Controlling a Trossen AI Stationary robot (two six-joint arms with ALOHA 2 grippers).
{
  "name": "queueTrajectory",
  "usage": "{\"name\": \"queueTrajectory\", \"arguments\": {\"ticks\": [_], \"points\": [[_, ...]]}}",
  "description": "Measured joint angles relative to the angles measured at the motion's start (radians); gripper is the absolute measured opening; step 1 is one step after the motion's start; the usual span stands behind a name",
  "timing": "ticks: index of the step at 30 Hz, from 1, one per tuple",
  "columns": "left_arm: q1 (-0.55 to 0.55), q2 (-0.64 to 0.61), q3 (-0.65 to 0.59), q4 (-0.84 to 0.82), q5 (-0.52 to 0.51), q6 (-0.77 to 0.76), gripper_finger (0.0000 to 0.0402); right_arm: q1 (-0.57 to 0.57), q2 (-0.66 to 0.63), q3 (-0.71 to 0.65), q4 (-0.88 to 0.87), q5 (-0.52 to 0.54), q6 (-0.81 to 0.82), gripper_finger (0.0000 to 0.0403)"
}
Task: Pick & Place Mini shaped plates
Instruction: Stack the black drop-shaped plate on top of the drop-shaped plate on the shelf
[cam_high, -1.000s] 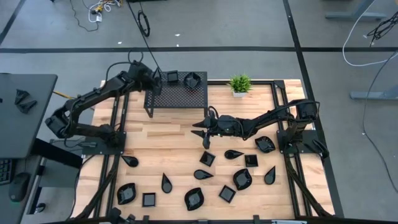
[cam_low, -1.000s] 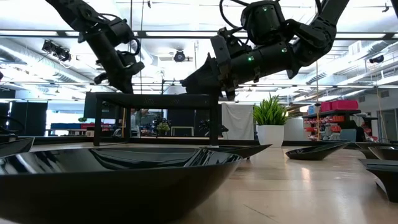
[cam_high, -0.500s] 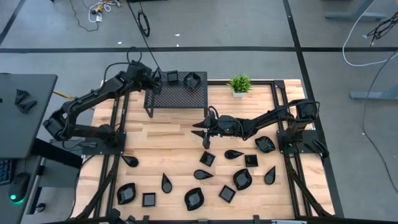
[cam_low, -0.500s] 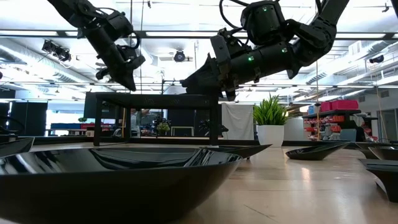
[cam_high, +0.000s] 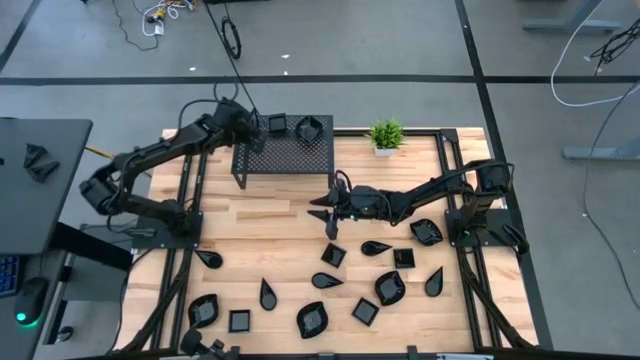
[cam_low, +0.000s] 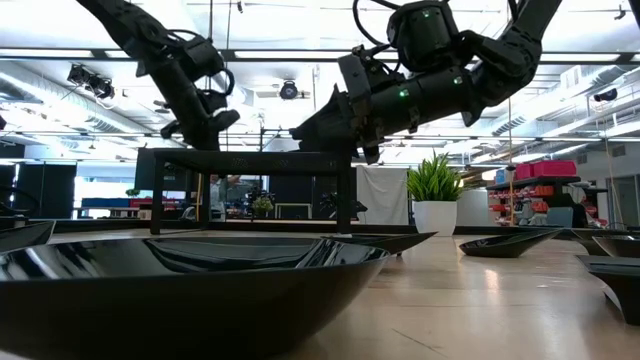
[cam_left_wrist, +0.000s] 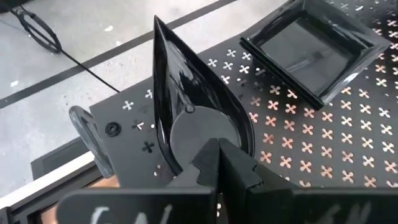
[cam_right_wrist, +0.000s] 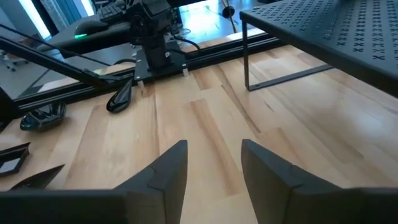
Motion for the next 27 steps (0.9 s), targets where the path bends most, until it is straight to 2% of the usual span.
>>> {"name": "queueTrajectory", "arguments": {"ticks": [3,6,9,12,18,23,27], "points": [[-0.024,-0.043,-0.001,-0.021,-0.001,0.003,0.0006,0.007,0.0,0.0,0.0,-0.033,0.0,0.0152],[-0.071,-0.136,0.0,-0.04,0.0,0.003,0.0004,0.009,0.0,0.0,0.0,-0.137,0.0,0.0152],[-0.144,-0.233,0.0,-0.085,0.0,0.002,0.0005,0.019,-0.004,0.0,-0.005,-0.23,0.009,0.0152],[-0.232,-0.32,0.0,-0.14,0.0,-0.015,0.0009,0.039,-0.038,0.0,-0.064,-0.264,0.003,0.0152],[-0.426,-0.39,0.0,-0.211,-0.021,-0.093,0.0006,0.08,-0.179,0.002,-0.365,-0.262,-0.107,0.0152],[-0.598,-0.371,0.0,-0.206,-0.138,-0.122,0.0009,0.124,-0.277,0.057,-0.712,-0.24,-0.188,0.0152],[-0.705,-0.328,0.0,-0.21,-0.252,-0.15,0.001,0.187,-0.295,0.146,-1.039,-0.189,-0.256,0.0156]]}}
